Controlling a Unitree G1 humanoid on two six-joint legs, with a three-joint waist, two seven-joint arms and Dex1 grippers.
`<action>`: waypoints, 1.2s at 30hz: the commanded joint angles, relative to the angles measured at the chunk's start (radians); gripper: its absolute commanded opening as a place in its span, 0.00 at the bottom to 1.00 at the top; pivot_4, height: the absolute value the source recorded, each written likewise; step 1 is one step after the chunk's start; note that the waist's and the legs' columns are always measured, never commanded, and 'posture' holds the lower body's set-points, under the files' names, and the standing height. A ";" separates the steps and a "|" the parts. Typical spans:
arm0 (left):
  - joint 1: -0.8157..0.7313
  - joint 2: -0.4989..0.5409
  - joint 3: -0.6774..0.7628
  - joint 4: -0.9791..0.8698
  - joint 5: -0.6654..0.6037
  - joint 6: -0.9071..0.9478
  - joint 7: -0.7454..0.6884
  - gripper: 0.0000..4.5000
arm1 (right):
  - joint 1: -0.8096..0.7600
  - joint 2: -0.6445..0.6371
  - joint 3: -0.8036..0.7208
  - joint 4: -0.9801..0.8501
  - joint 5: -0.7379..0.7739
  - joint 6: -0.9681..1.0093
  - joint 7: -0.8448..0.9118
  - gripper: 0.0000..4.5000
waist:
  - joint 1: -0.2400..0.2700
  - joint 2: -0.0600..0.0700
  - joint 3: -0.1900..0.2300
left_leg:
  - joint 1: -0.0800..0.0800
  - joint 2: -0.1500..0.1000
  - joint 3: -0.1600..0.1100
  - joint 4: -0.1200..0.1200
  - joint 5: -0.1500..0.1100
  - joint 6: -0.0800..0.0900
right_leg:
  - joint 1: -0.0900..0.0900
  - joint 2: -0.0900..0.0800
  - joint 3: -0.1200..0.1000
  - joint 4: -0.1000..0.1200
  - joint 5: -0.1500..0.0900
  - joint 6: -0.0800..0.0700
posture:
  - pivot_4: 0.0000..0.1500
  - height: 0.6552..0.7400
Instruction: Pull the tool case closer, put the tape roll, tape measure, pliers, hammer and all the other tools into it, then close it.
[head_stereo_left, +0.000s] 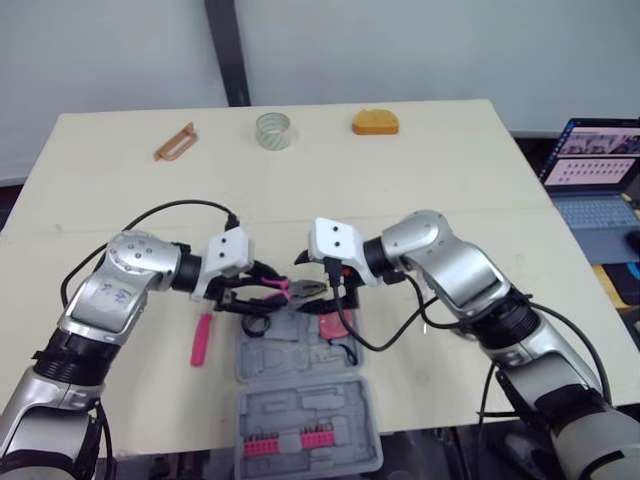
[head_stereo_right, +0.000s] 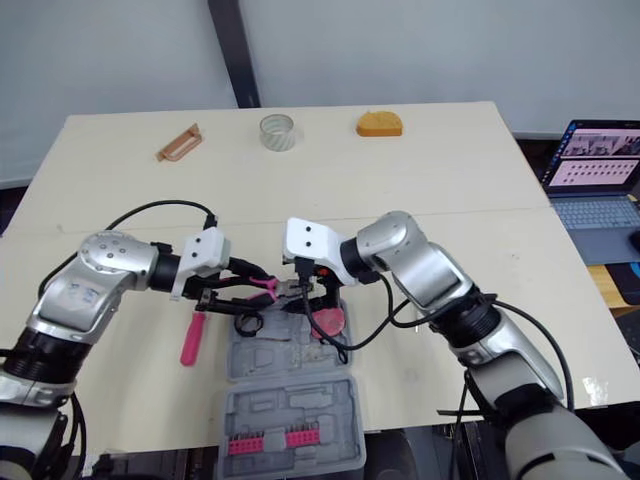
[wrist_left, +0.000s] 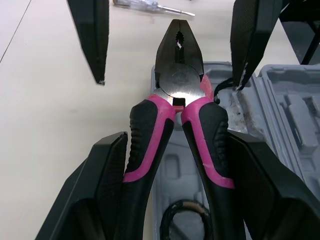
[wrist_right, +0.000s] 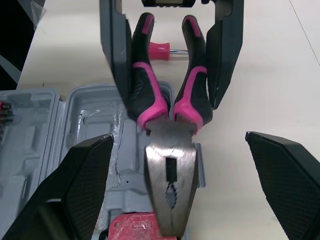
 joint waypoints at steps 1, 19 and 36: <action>0.001 0.000 0.030 -0.054 -0.018 0.011 0.009 0.57 | -0.019 0.009 0.010 -0.001 -0.015 -0.027 0.012 0.94 | 0.000 0.000 0.000 | 0.000 0.000 0.000 0.000 0.000 0.000 | 0.000 0.000 0.000 0.000 0.000 0.000 | 1.00 1.00; 0.021 -0.006 0.039 -0.049 -0.010 0.000 0.033 0.80 | -0.001 0.001 -0.010 -0.013 -0.031 -0.063 0.022 0.22 | 0.000 0.000 0.000 | 0.000 0.000 0.000 0.001 0.000 0.000 | 0.000 0.000 0.000 0.001 0.000 0.000 | 1.00 1.00; 0.613 0.053 0.487 -0.164 -0.130 -0.336 -0.035 1.00 | 0.262 -0.131 -0.032 -0.277 -0.074 -0.147 -0.058 0.22 | 0.000 0.000 0.000 | 0.001 0.002 0.001 0.001 -0.001 0.001 | 0.000 0.000 -0.002 0.001 0.000 -0.002 | 1.00 1.00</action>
